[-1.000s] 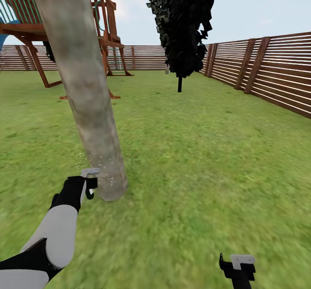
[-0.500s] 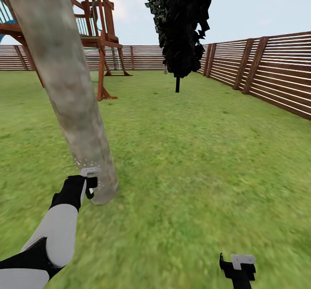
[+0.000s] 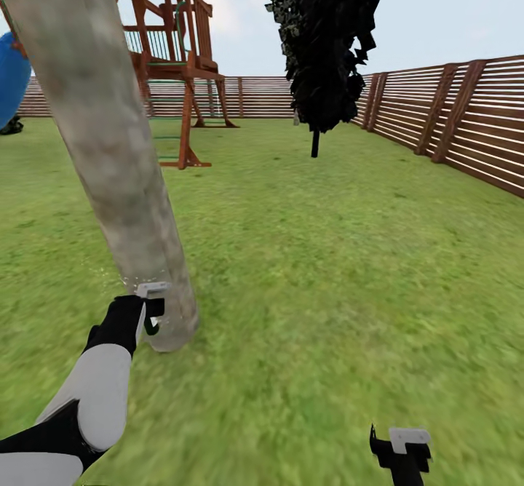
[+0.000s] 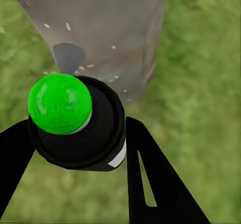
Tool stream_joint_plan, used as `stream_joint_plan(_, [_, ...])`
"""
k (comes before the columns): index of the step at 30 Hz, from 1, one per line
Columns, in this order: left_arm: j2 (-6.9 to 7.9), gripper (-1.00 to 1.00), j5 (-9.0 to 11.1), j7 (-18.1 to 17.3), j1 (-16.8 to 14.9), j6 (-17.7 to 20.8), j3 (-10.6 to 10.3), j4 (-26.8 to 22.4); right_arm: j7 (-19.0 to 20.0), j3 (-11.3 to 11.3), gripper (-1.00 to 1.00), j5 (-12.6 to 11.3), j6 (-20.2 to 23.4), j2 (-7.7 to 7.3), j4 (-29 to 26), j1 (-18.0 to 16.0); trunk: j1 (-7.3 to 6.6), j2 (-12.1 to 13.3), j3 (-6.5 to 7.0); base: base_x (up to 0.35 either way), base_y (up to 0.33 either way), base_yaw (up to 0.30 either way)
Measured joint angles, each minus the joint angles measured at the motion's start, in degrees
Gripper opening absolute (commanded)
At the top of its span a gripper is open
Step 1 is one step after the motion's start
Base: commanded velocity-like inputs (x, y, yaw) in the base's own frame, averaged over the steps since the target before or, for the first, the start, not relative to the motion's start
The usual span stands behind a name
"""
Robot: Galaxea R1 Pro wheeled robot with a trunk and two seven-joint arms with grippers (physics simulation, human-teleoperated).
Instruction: In the garden, pick up the pesticide atomizer on the floor and spray pesticide onto both trees until each tree trunk is fully covered.
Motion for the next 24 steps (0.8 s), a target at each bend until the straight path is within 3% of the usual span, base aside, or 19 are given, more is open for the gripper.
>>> stream_joint_plan(9, [0.02, -1.00, -0.02, 0.00, 0.26, -0.01, -0.08, 0.00, 0.00, 0.00, 1.00, 0.00, 0.00, -0.03, 0.00, 0.00, 0.00, 0.00, 0.00, 0.102, -0.258, 0.022])
stream_joint_plan(18, [0.43, -1.00, -0.11, 0.06, 0.57, 0.02, 0.01, 0.00, 0.00, 0.00, 1.00, 0.00, 0.00, 0.05, 0.00, 0.01, 0.00, 0.00, 0.00, 0.003, -0.270, 0.256])
stream_joint_plan(21, [1.79, -1.00, -0.19, 0.09, 0.68, -0.09, -0.12, -0.44, 0.01, 0.00, 1.00, 0.00, 0.00, 0.05, 0.00, 0.00, 0.00, 0.00, 0.00, 0.002, -0.272, 0.276])
stream_joint_plan(24, [1.54, -1.00, 0.05, 0.14, 0.84, -0.25, -0.09, -0.02, 0.01, 0.00, 1.00, 0.00, 0.00, 0.05, 0.00, 0.00, 0.00, 0.00, 0.00, 0.066, -0.272, 0.132])
